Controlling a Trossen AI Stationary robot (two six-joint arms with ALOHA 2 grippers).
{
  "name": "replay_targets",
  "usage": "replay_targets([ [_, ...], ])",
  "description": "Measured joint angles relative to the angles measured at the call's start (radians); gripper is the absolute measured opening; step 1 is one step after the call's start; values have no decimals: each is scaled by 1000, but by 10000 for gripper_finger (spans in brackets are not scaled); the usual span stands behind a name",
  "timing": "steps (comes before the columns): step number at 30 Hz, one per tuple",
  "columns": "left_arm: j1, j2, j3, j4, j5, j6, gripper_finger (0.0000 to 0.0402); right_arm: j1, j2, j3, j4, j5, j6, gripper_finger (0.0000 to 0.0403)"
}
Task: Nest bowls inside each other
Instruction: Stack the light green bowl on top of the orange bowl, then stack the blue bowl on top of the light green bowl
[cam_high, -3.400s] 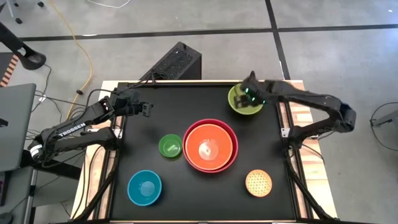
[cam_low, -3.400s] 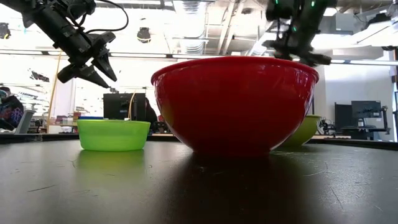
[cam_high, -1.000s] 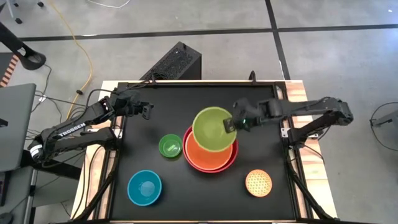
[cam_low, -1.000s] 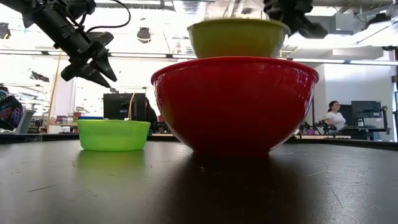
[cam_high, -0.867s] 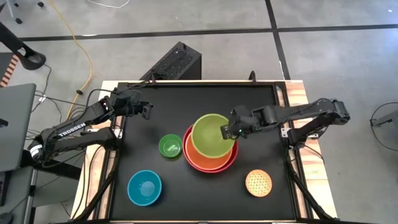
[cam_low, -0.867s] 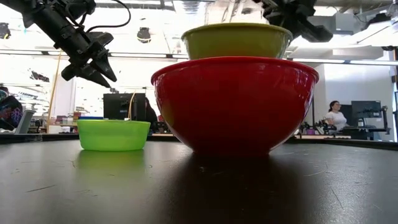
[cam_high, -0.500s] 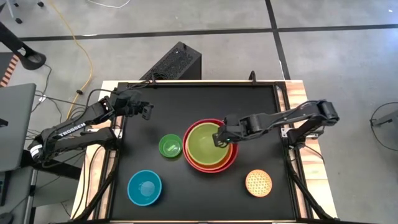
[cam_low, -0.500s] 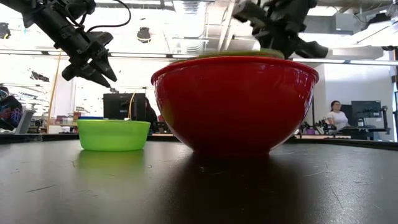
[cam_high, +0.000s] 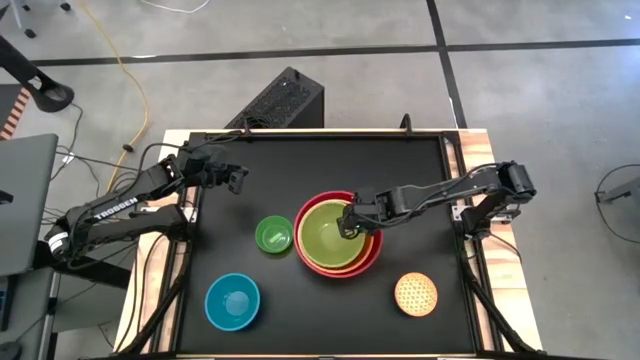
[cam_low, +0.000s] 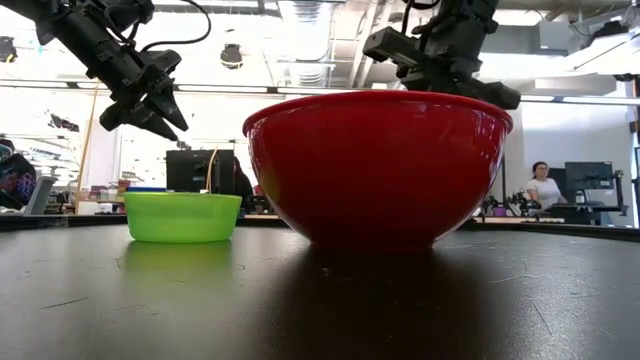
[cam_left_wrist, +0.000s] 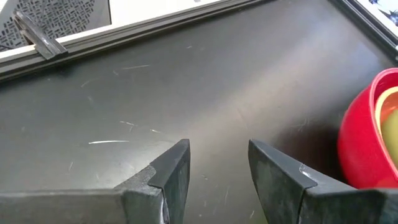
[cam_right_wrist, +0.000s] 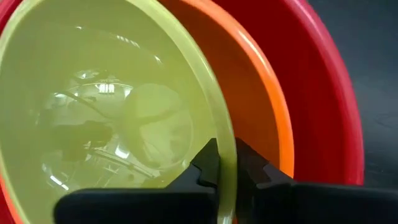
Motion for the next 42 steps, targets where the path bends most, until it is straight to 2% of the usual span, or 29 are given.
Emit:
replay_targets([
  [19, 0, 0, 0, 0, 1, -9, 151, -7, -59, 28, -75, -25, -52, 188],
  [25, 0, 0, 0, -1, -1, -9, 151, -26, -116, 71, -69, -24, -93, 208],
  [28, 0, 0, 0, -5, 16, -7, 151, -26, -139, 86, -1, -24, -154, 209],
  [30, 1, 0, 0, -8, 89, 2, 151, -25, -148, 88, 81, -24, -197, 206],
  [31, 1, 0, 0, -3, 174, 29, 151, -20, -148, 88, 130, -24, -217, 205],
  [34, -17, 0, 0, 11, 524, 93, 151, -2, -139, 88, 280, -25, -276, 201],
  [36, -58, 0, 0, 7, 670, 88, 151, 14, -133, 88, 378, -26, -306, 199],
  [39, -164, -3, 0, 3, 717, 77, 146, 39, -112, 88, 522, -27, -360, 197],
  [42, -282, -1, 0, -1, 600, 54, 137, 63, -81, 88, 649, -42, -460, 197],
])
